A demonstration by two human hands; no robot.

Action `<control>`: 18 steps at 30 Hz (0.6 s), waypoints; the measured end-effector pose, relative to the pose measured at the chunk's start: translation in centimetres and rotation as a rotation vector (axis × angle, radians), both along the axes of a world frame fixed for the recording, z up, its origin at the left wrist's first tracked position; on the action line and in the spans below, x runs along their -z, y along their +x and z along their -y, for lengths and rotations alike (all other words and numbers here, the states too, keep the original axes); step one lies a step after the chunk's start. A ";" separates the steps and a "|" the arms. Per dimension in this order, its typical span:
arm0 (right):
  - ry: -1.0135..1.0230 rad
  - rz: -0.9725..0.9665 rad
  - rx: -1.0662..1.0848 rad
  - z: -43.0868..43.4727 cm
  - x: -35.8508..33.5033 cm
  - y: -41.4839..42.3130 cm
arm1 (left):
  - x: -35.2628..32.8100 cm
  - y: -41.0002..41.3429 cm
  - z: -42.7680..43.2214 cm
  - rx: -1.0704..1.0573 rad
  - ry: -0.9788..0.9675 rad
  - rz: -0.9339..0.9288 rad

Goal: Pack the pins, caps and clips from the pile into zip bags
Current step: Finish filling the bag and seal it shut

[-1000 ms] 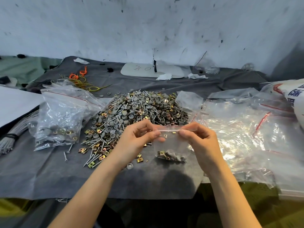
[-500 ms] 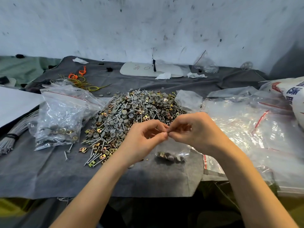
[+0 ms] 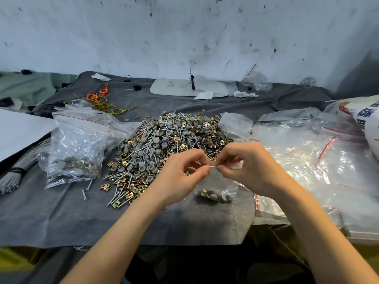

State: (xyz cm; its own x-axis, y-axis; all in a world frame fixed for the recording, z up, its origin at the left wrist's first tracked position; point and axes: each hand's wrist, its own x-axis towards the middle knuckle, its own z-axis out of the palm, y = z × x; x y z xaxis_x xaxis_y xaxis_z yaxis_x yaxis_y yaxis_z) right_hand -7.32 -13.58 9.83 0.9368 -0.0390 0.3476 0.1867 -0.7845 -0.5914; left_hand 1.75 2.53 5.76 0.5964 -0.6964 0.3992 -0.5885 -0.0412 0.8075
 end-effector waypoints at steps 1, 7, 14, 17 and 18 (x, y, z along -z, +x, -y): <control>-0.015 0.002 -0.005 -0.1 0.0 0.1 | 0.1 -0.1 0.1 0.004 0.020 0.019; 0.001 -0.013 -0.013 0.6 0.1 -0.2 | 0.3 0.3 0.0 -0.002 0.048 0.127; -0.004 0.018 -0.004 1.0 0.4 -0.4 | 0.2 0.3 -0.1 -0.019 0.036 0.098; -0.033 0.051 0.000 1.1 0.7 -0.4 | 0.3 0.2 -0.3 -0.017 0.057 0.118; -0.052 0.058 0.009 1.0 0.8 -0.4 | 0.2 0.2 -0.3 -0.020 0.052 0.112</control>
